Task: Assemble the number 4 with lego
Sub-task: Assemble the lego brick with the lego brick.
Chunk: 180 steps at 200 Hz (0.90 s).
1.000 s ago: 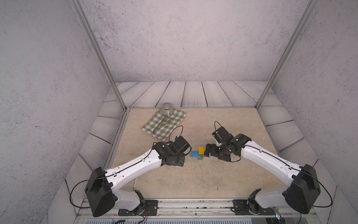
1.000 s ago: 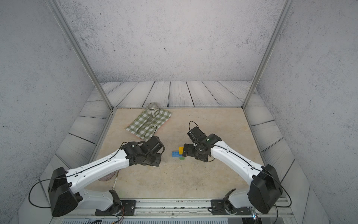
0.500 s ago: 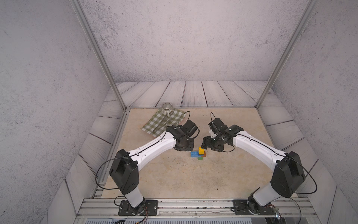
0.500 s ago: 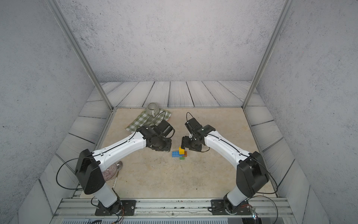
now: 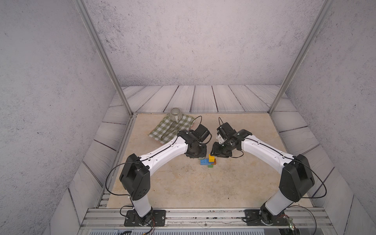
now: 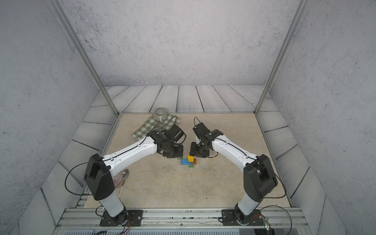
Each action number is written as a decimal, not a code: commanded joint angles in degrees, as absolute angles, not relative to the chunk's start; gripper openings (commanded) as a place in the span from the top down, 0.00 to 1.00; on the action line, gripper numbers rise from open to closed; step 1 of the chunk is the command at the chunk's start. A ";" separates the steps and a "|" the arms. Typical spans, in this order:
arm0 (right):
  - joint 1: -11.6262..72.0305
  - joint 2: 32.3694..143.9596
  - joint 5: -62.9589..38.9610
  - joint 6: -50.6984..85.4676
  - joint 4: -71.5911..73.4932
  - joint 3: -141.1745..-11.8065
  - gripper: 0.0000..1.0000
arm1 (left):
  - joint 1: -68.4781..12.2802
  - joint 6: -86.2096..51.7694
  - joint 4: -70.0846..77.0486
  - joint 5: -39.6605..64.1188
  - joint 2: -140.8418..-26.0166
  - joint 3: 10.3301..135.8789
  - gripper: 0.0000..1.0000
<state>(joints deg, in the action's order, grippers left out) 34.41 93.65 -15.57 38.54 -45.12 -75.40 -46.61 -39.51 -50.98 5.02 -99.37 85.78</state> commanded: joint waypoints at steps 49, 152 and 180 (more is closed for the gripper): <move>34.19 93.96 -16.41 38.20 -44.33 -74.38 0.61 | -47.01 -40.12 -49.77 6.20 -101.28 85.88 1.00; 34.19 94.66 -15.63 38.89 -43.51 -71.20 0.68 | -47.77 -41.00 -49.41 4.54 -102.75 85.73 1.00; 34.19 94.34 -14.90 39.23 -43.68 -70.28 0.68 | -48.33 -41.82 -49.17 3.61 -103.05 85.35 1.00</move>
